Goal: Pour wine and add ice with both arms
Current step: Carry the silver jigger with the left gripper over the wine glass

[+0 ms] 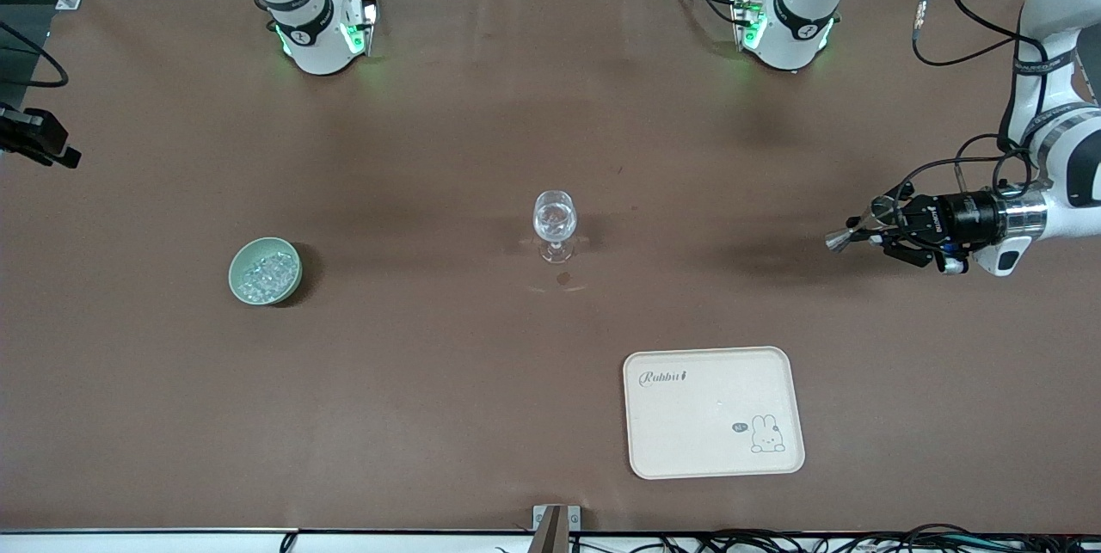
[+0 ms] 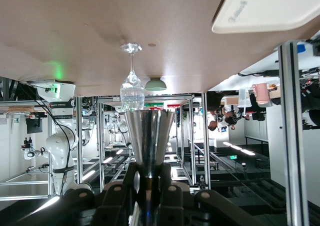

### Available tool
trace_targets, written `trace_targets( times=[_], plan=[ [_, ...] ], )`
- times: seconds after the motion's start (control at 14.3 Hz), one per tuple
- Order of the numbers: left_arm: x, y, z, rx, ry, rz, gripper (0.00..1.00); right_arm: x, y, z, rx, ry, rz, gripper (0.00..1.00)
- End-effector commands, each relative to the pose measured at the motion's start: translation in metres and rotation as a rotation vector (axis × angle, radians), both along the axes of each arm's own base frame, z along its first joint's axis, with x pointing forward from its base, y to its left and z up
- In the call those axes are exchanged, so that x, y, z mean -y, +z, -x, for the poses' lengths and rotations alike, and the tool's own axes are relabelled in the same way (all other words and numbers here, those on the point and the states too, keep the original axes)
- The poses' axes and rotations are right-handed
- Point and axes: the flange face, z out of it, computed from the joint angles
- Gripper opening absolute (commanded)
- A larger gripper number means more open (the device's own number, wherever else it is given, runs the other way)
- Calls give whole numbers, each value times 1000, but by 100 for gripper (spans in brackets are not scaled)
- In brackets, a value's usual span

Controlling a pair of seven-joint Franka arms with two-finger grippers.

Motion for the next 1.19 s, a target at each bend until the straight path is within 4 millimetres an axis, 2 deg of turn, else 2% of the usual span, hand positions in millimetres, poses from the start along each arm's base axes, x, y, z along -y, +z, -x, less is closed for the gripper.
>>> trace_targets(
  times=[0.0,0.14,0.21,0.28,0.42,0.49,0.7,0.98,1.12],
  plan=[
    [21,19,7,9,-7,-16,1,0,2,2,11,10,-8,1],
    [42,24,8,13,-17,-29,1,-1,3,3,6,13,-8,1],
    [58,35,7,32,-49,-61,2,-2,3,3,6,15,-8,1],
    [80,46,3,23,-52,-92,1,-2,2,2,4,15,-9,1],
    [136,69,-6,-41,-20,-168,2,-2,2,2,6,15,-8,1],
    [154,71,-6,-55,-20,-183,1,-2,2,2,6,15,-8,1],
    [186,69,-4,-52,-45,-203,1,-1,2,3,4,13,-9,1],
    [252,62,0,-5,-38,-283,3,0,1,2,3,11,-9,1],
    [272,59,3,-14,-20,-311,3,-1,1,2,3,13,-9,1]
  ],
)
